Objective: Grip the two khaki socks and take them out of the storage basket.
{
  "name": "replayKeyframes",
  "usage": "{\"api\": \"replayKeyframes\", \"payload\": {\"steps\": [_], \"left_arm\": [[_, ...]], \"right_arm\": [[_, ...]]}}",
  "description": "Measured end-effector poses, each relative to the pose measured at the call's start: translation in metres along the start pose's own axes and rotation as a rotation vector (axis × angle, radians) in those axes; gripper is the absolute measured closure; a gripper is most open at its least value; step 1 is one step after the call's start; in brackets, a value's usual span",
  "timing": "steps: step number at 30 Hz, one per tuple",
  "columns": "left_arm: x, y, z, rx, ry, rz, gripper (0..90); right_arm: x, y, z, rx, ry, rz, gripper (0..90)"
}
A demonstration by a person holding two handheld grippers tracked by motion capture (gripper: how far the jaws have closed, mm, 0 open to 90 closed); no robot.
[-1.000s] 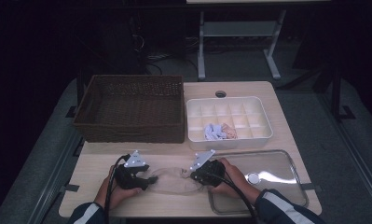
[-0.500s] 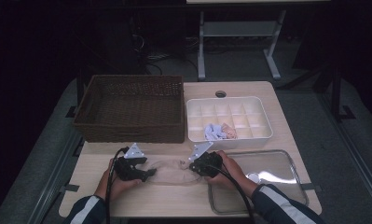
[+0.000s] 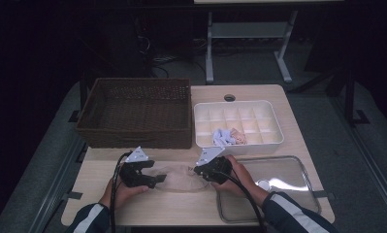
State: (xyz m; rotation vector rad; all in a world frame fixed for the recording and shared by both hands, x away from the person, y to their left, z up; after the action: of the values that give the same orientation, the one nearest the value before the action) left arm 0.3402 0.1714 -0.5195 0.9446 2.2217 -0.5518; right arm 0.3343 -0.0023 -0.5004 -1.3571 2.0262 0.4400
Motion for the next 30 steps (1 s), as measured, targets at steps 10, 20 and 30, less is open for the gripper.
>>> {"api": "replayKeyframes", "payload": {"steps": [10, 20, 30], "left_arm": [[0.005, 0.004, 0.012, -0.03, 0.061, 0.047, 24.0], [0.004, -0.004, 0.011, 0.006, 0.081, 0.086, 40.5], [0.006, -0.012, 0.006, 0.106, 0.115, 0.085, 77.1]], "right_arm": [[-0.011, 0.016, 0.029, -0.037, 0.04, -0.059, 87.4], [-0.009, 0.02, 0.043, -0.043, 0.096, -0.079, 87.8], [-0.008, 0.019, 0.043, -0.06, 0.103, -0.047, 87.9]]}}
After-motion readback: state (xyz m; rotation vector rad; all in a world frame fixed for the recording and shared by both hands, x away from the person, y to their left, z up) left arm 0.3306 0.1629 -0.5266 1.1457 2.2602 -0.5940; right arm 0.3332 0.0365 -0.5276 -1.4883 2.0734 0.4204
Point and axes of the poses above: each handheld gripper's, and its own axes: z roughly forward along the jaws, x roughly out of its underside, y roughly to its left, the point moved 9 cm from there along z, roughly forward along the jaws, and after that the axes turned 1 degree about y, right-handed, at the moved point
